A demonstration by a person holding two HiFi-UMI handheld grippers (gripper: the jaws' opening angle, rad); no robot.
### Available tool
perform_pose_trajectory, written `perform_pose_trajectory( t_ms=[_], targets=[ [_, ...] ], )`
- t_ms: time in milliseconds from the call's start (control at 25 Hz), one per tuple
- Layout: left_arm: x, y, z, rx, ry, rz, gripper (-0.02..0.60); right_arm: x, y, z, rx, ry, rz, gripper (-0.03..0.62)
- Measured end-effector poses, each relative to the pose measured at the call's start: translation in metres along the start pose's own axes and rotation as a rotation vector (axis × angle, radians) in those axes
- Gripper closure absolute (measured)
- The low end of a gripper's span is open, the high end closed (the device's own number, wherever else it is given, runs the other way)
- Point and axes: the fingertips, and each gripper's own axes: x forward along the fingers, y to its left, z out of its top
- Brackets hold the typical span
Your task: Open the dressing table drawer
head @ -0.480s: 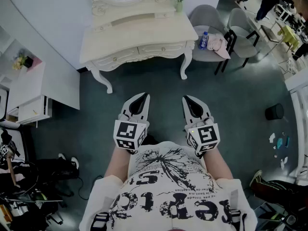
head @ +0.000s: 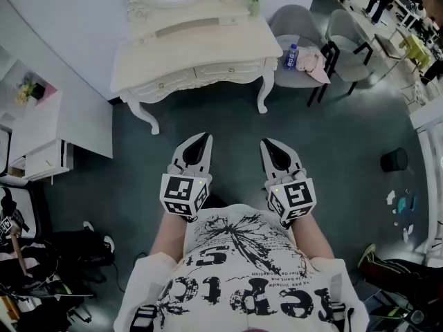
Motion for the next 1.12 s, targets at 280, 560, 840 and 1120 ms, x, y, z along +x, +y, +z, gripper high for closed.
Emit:
perform_pose_trajectory(
  t_ms=[280,560,840,1120],
  targets=[
    [0.033,0.008,-0.001,-0.001,0.016,-0.013,0.575,0.024,-0.024,-0.005,-0.001,0.027,-0.026,0.579],
    [0.096,0.055,0.004,0.006,0.026,-0.043,0.575,0.093,-0.048,-0.004,0.004,0.042,-0.044,0.579],
    [0.186,0.140,0.041,0.007,0.018,-0.102,0.575,0.209,-0.083,0.023,0.009,0.054,-0.091,0.579],
    [0.272,0.246,0.068,0.029,0.017,-0.112,0.575,0.339,-0.115,0.048,-0.005,0.051,-0.128,0.579]
  ],
)
